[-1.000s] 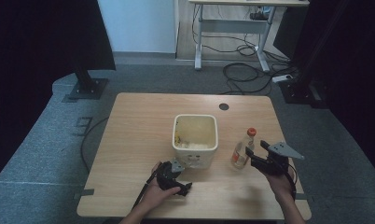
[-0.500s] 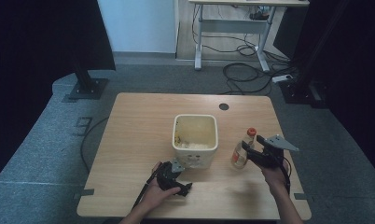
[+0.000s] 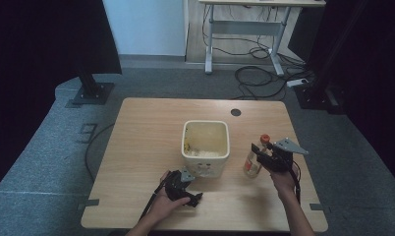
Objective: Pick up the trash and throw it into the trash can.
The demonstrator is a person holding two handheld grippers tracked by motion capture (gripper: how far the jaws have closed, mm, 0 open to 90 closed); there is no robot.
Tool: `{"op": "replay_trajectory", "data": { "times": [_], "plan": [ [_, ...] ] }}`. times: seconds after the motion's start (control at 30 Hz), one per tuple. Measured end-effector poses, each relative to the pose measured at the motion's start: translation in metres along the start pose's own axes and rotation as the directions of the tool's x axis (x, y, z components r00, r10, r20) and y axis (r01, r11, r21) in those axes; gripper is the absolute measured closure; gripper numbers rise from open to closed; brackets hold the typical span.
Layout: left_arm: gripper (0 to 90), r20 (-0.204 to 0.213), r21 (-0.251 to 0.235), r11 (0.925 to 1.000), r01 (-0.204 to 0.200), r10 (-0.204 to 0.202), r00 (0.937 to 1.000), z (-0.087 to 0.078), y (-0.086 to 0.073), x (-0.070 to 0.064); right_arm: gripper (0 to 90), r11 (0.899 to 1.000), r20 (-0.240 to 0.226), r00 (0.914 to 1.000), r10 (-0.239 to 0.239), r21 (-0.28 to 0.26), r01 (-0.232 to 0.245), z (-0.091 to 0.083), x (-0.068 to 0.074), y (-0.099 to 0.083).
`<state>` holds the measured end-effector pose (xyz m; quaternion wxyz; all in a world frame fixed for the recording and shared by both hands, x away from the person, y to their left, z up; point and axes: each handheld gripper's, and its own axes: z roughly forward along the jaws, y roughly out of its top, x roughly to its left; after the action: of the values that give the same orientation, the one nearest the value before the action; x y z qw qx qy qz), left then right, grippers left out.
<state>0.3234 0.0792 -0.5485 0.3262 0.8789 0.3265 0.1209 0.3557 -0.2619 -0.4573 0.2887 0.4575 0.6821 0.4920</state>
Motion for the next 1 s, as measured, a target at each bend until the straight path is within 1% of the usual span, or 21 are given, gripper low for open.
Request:
{"op": "replay_trajectory", "data": {
  "times": [0.07, 0.1, 0.13, 0.17, 0.37, 0.57, 0.7, 0.83, 0.93, 1.0],
  "plan": [
    [0.0, 0.002, 0.000, 1.0000, 0.001, -0.001, 1.0000, 0.000, 0.000, 0.000, 49.8, 1.000, 0.013, 0.9997, -0.019, 0.005, 0.019, -0.001, 0.002, 0.001],
    [0.0, 0.002, 0.000, 1.0000, 0.001, -0.001, 1.0000, 0.000, 0.000, 0.000, 49.8, 1.000, 0.013, 0.9997, -0.019, 0.005, 0.019, -0.001, 0.002, 0.001],
    [0.0, 0.001, 0.000, 1.0000, 0.000, 0.000, 1.0000, 0.000, 0.000, 0.000, 50.5, 0.999, 0.026, 0.9992, -0.031, 0.008, 0.031, -0.002, 0.004, 0.001],
    [0.0, 0.001, 0.000, 1.0000, 0.000, 0.000, 1.0000, 0.000, 0.000, 0.000, 50.7, 0.999, 0.028, 0.9991, -0.033, 0.011, 0.032, -0.002, 0.004, 0.002],
    [0.0, 0.005, -0.001, 1.0000, -0.002, 0.002, 1.0000, 0.000, 0.000, 0.000, 51.4, 1.000, 0.037, 0.9990, -0.025, 0.017, 0.024, -0.004, 0.003, 0.003],
    [0.0, 0.007, -0.001, 1.0000, -0.005, 0.005, 1.0000, 0.000, 0.000, -0.001, 51.8, 1.000, 0.057, 0.9982, -0.016, 0.020, 0.015, -0.005, 0.001, 0.004],
    [0.0, 0.008, -0.001, 1.0000, -0.006, 0.006, 1.0000, 0.001, 0.001, -0.001, 51.9, 1.000, 0.059, 0.9981, -0.018, 0.024, 0.017, -0.006, 0.002, 0.005],
    [0.0, 0.008, -0.001, 1.0000, -0.007, 0.007, 0.9999, 0.001, 0.001, -0.001, 52.0, 1.000, 0.053, 0.9985, -0.012, 0.013, 0.011, -0.009, 0.003, 0.008],
    [0.0, 0.009, -0.001, 1.0000, -0.007, 0.007, 0.9999, 0.001, 0.001, -0.001, 52.0, 1.000, 0.044, 0.9990, -0.008, 0.000, 0.008, -0.012, 0.004, 0.012],
    [0.0, 0.009, -0.001, 1.0000, -0.008, 0.008, 0.9999, 0.001, 0.001, -0.001, 52.1, 1.000, 0.035, 0.9994, -0.007, -0.019, 0.007, -0.017, 0.006, 0.017]
  ]
}}
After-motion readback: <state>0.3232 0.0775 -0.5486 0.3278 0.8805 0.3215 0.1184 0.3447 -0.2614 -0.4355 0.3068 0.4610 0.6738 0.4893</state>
